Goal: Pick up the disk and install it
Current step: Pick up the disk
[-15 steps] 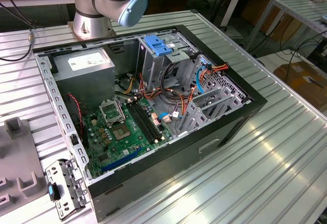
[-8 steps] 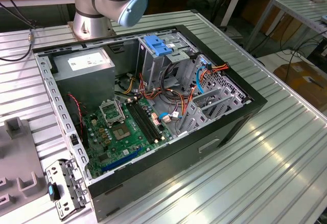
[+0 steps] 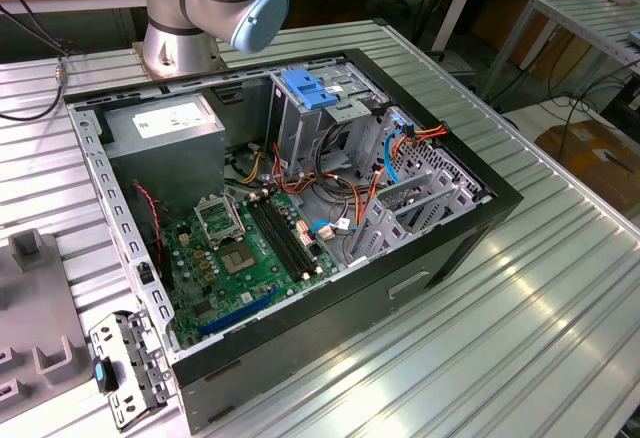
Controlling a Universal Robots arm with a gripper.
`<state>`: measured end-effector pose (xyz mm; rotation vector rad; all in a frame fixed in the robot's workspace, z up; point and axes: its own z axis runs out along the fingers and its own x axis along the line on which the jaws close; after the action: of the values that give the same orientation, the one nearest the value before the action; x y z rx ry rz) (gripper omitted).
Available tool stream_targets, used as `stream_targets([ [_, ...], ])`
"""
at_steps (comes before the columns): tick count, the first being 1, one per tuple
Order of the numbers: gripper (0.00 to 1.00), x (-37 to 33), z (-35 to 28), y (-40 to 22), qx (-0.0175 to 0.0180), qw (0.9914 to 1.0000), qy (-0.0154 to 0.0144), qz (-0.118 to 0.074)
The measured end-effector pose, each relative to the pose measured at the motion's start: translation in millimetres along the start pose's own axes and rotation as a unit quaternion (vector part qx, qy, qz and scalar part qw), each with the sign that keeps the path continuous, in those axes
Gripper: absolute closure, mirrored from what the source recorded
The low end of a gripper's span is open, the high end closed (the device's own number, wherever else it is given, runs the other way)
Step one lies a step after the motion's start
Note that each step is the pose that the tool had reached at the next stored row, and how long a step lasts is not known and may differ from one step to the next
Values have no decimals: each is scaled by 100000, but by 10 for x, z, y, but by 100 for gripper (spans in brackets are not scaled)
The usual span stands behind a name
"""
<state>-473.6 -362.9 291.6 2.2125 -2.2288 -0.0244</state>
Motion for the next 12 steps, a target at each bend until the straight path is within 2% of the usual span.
stream_targets([
  [12,46,-1,-33,0,58,100000,-6,-1],
])
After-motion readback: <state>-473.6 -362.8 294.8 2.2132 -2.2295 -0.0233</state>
